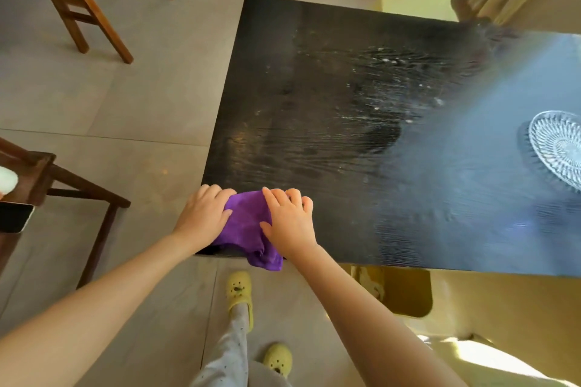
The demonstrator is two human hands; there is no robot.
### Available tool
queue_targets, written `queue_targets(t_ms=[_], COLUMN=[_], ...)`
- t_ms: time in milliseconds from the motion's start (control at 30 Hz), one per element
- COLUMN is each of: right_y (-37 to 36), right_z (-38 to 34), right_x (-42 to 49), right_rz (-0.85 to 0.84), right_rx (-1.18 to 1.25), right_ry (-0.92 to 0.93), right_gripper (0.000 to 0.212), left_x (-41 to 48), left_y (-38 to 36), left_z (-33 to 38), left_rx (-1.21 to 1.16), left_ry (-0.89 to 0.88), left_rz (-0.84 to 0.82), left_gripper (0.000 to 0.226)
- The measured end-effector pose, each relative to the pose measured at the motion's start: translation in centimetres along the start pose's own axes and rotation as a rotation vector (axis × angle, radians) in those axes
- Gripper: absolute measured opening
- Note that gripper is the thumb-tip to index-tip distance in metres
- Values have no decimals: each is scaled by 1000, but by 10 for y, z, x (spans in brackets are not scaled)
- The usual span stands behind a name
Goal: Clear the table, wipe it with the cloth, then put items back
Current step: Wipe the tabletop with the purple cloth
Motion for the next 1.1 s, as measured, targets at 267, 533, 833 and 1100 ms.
queue_targets(t_ms=[267, 533, 833, 1100], right_y=[12, 50, 171, 253], right_z=[11, 75, 154, 230], right_x=[-9, -25, -79, -112], right_rz=[36, -192, -104, 102], right_rx=[-88, 42, 351, 448], right_ry=[-98, -266, -374, -525], right_gripper=[34, 46, 32, 14], left_x=[9, 33, 79, 124], left_y=[9, 46, 113, 154], left_z=[22, 79, 188, 289], left_rx=[-144, -303, -267, -182], left_ry=[59, -116, -346, -571], left_rz=[-273, -331, -396, -312], left_gripper=[18, 9, 17, 5])
Point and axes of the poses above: each hand's wrist, its own x-axis towards the middle knuckle, its own y-axis out of the back of the hand, z = x × y, the point moved 5 cm from there along x, towards the middle knuckle, and after that the axes turned 13 degrees about -y, right-handed, at the moved point
